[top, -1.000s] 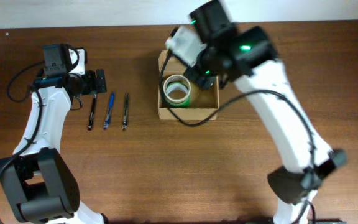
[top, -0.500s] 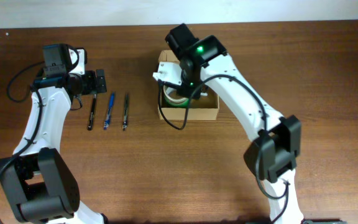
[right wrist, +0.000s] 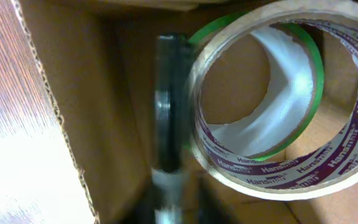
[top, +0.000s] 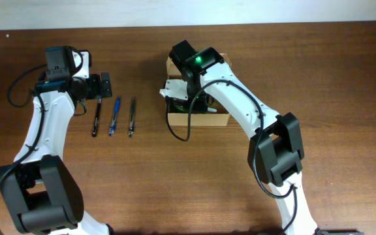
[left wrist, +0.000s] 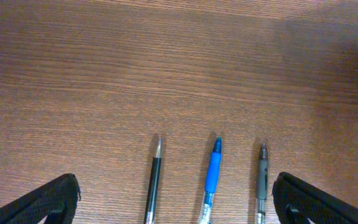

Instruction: Pack container

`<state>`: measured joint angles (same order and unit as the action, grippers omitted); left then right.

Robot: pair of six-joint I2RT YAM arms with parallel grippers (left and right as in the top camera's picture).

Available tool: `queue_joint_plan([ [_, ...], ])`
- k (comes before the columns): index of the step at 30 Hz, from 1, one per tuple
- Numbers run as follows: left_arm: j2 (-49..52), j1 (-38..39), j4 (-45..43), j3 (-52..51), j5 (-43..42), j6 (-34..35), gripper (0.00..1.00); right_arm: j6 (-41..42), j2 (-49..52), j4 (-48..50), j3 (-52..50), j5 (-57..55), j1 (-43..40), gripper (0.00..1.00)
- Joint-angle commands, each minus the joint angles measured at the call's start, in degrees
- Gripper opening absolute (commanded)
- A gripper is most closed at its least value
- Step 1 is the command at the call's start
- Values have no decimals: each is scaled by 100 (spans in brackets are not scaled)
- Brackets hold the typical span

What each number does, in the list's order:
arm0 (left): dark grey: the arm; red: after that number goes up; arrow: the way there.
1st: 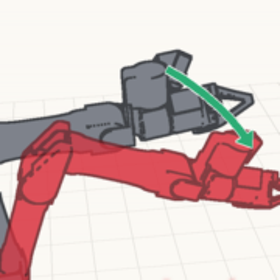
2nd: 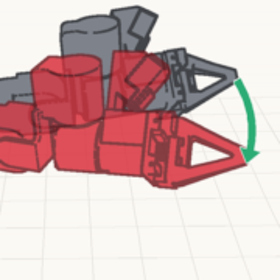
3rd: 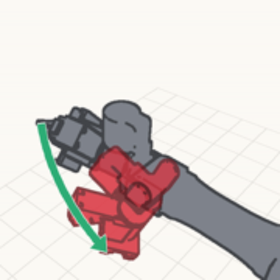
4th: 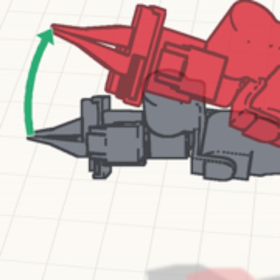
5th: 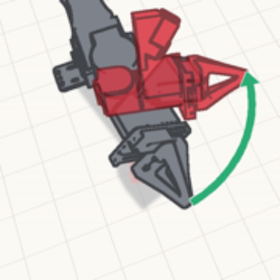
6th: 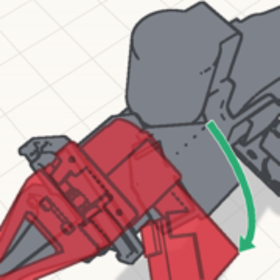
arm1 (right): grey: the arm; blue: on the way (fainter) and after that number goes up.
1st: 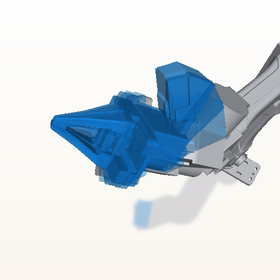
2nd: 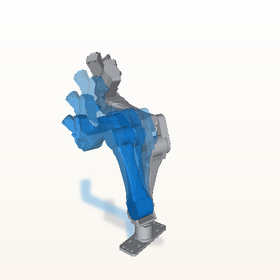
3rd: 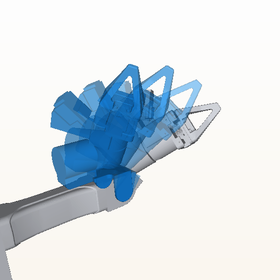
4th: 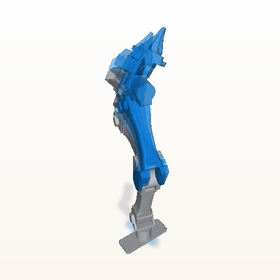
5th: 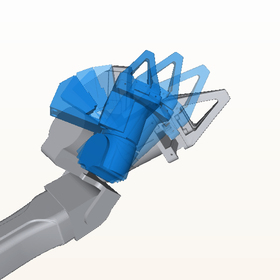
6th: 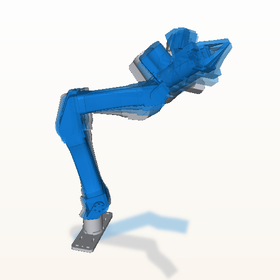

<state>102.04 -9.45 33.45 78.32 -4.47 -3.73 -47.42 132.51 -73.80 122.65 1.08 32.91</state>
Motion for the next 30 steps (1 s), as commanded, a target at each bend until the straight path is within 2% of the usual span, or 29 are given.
queue_joint_plan([
  [1, 72, -24, 2, 90, -22, -109, 99, 240, -15, 4, -59, -35, 46, 44],
  [6, 72, -24, 2, 90, -22, -109, 99, 535, -402, -57, -50, -76, 46, 52],
  [11, 72, -11, -83, 90, -83, -107, 99, 949, -1521, -46, -39, -225, 33, 56],
  [17, 116, 17, -177, 90, -63, -109, 99, 1843, -3005, 210, -39, -437, -461, 71],
  [20, 146, 17, -122, 90, -70, -107, 99, 2518, -3554, 413, -39, -439, -1047, 79],
  [26, -210, 31, 745, 426, -61, -120, 99, 4446, -4057, 424, -39, -411, -2970, 83],
  [27, -398, 35, 1097, 702, -61, -308, 99, 4922, -4017, 208, -42, -216, -3615, 85],
  [30, -573, 35, 1937, 1309, -63, -372, 99, 5416, -3856, -219, -52, 225, -4505, 89],
])
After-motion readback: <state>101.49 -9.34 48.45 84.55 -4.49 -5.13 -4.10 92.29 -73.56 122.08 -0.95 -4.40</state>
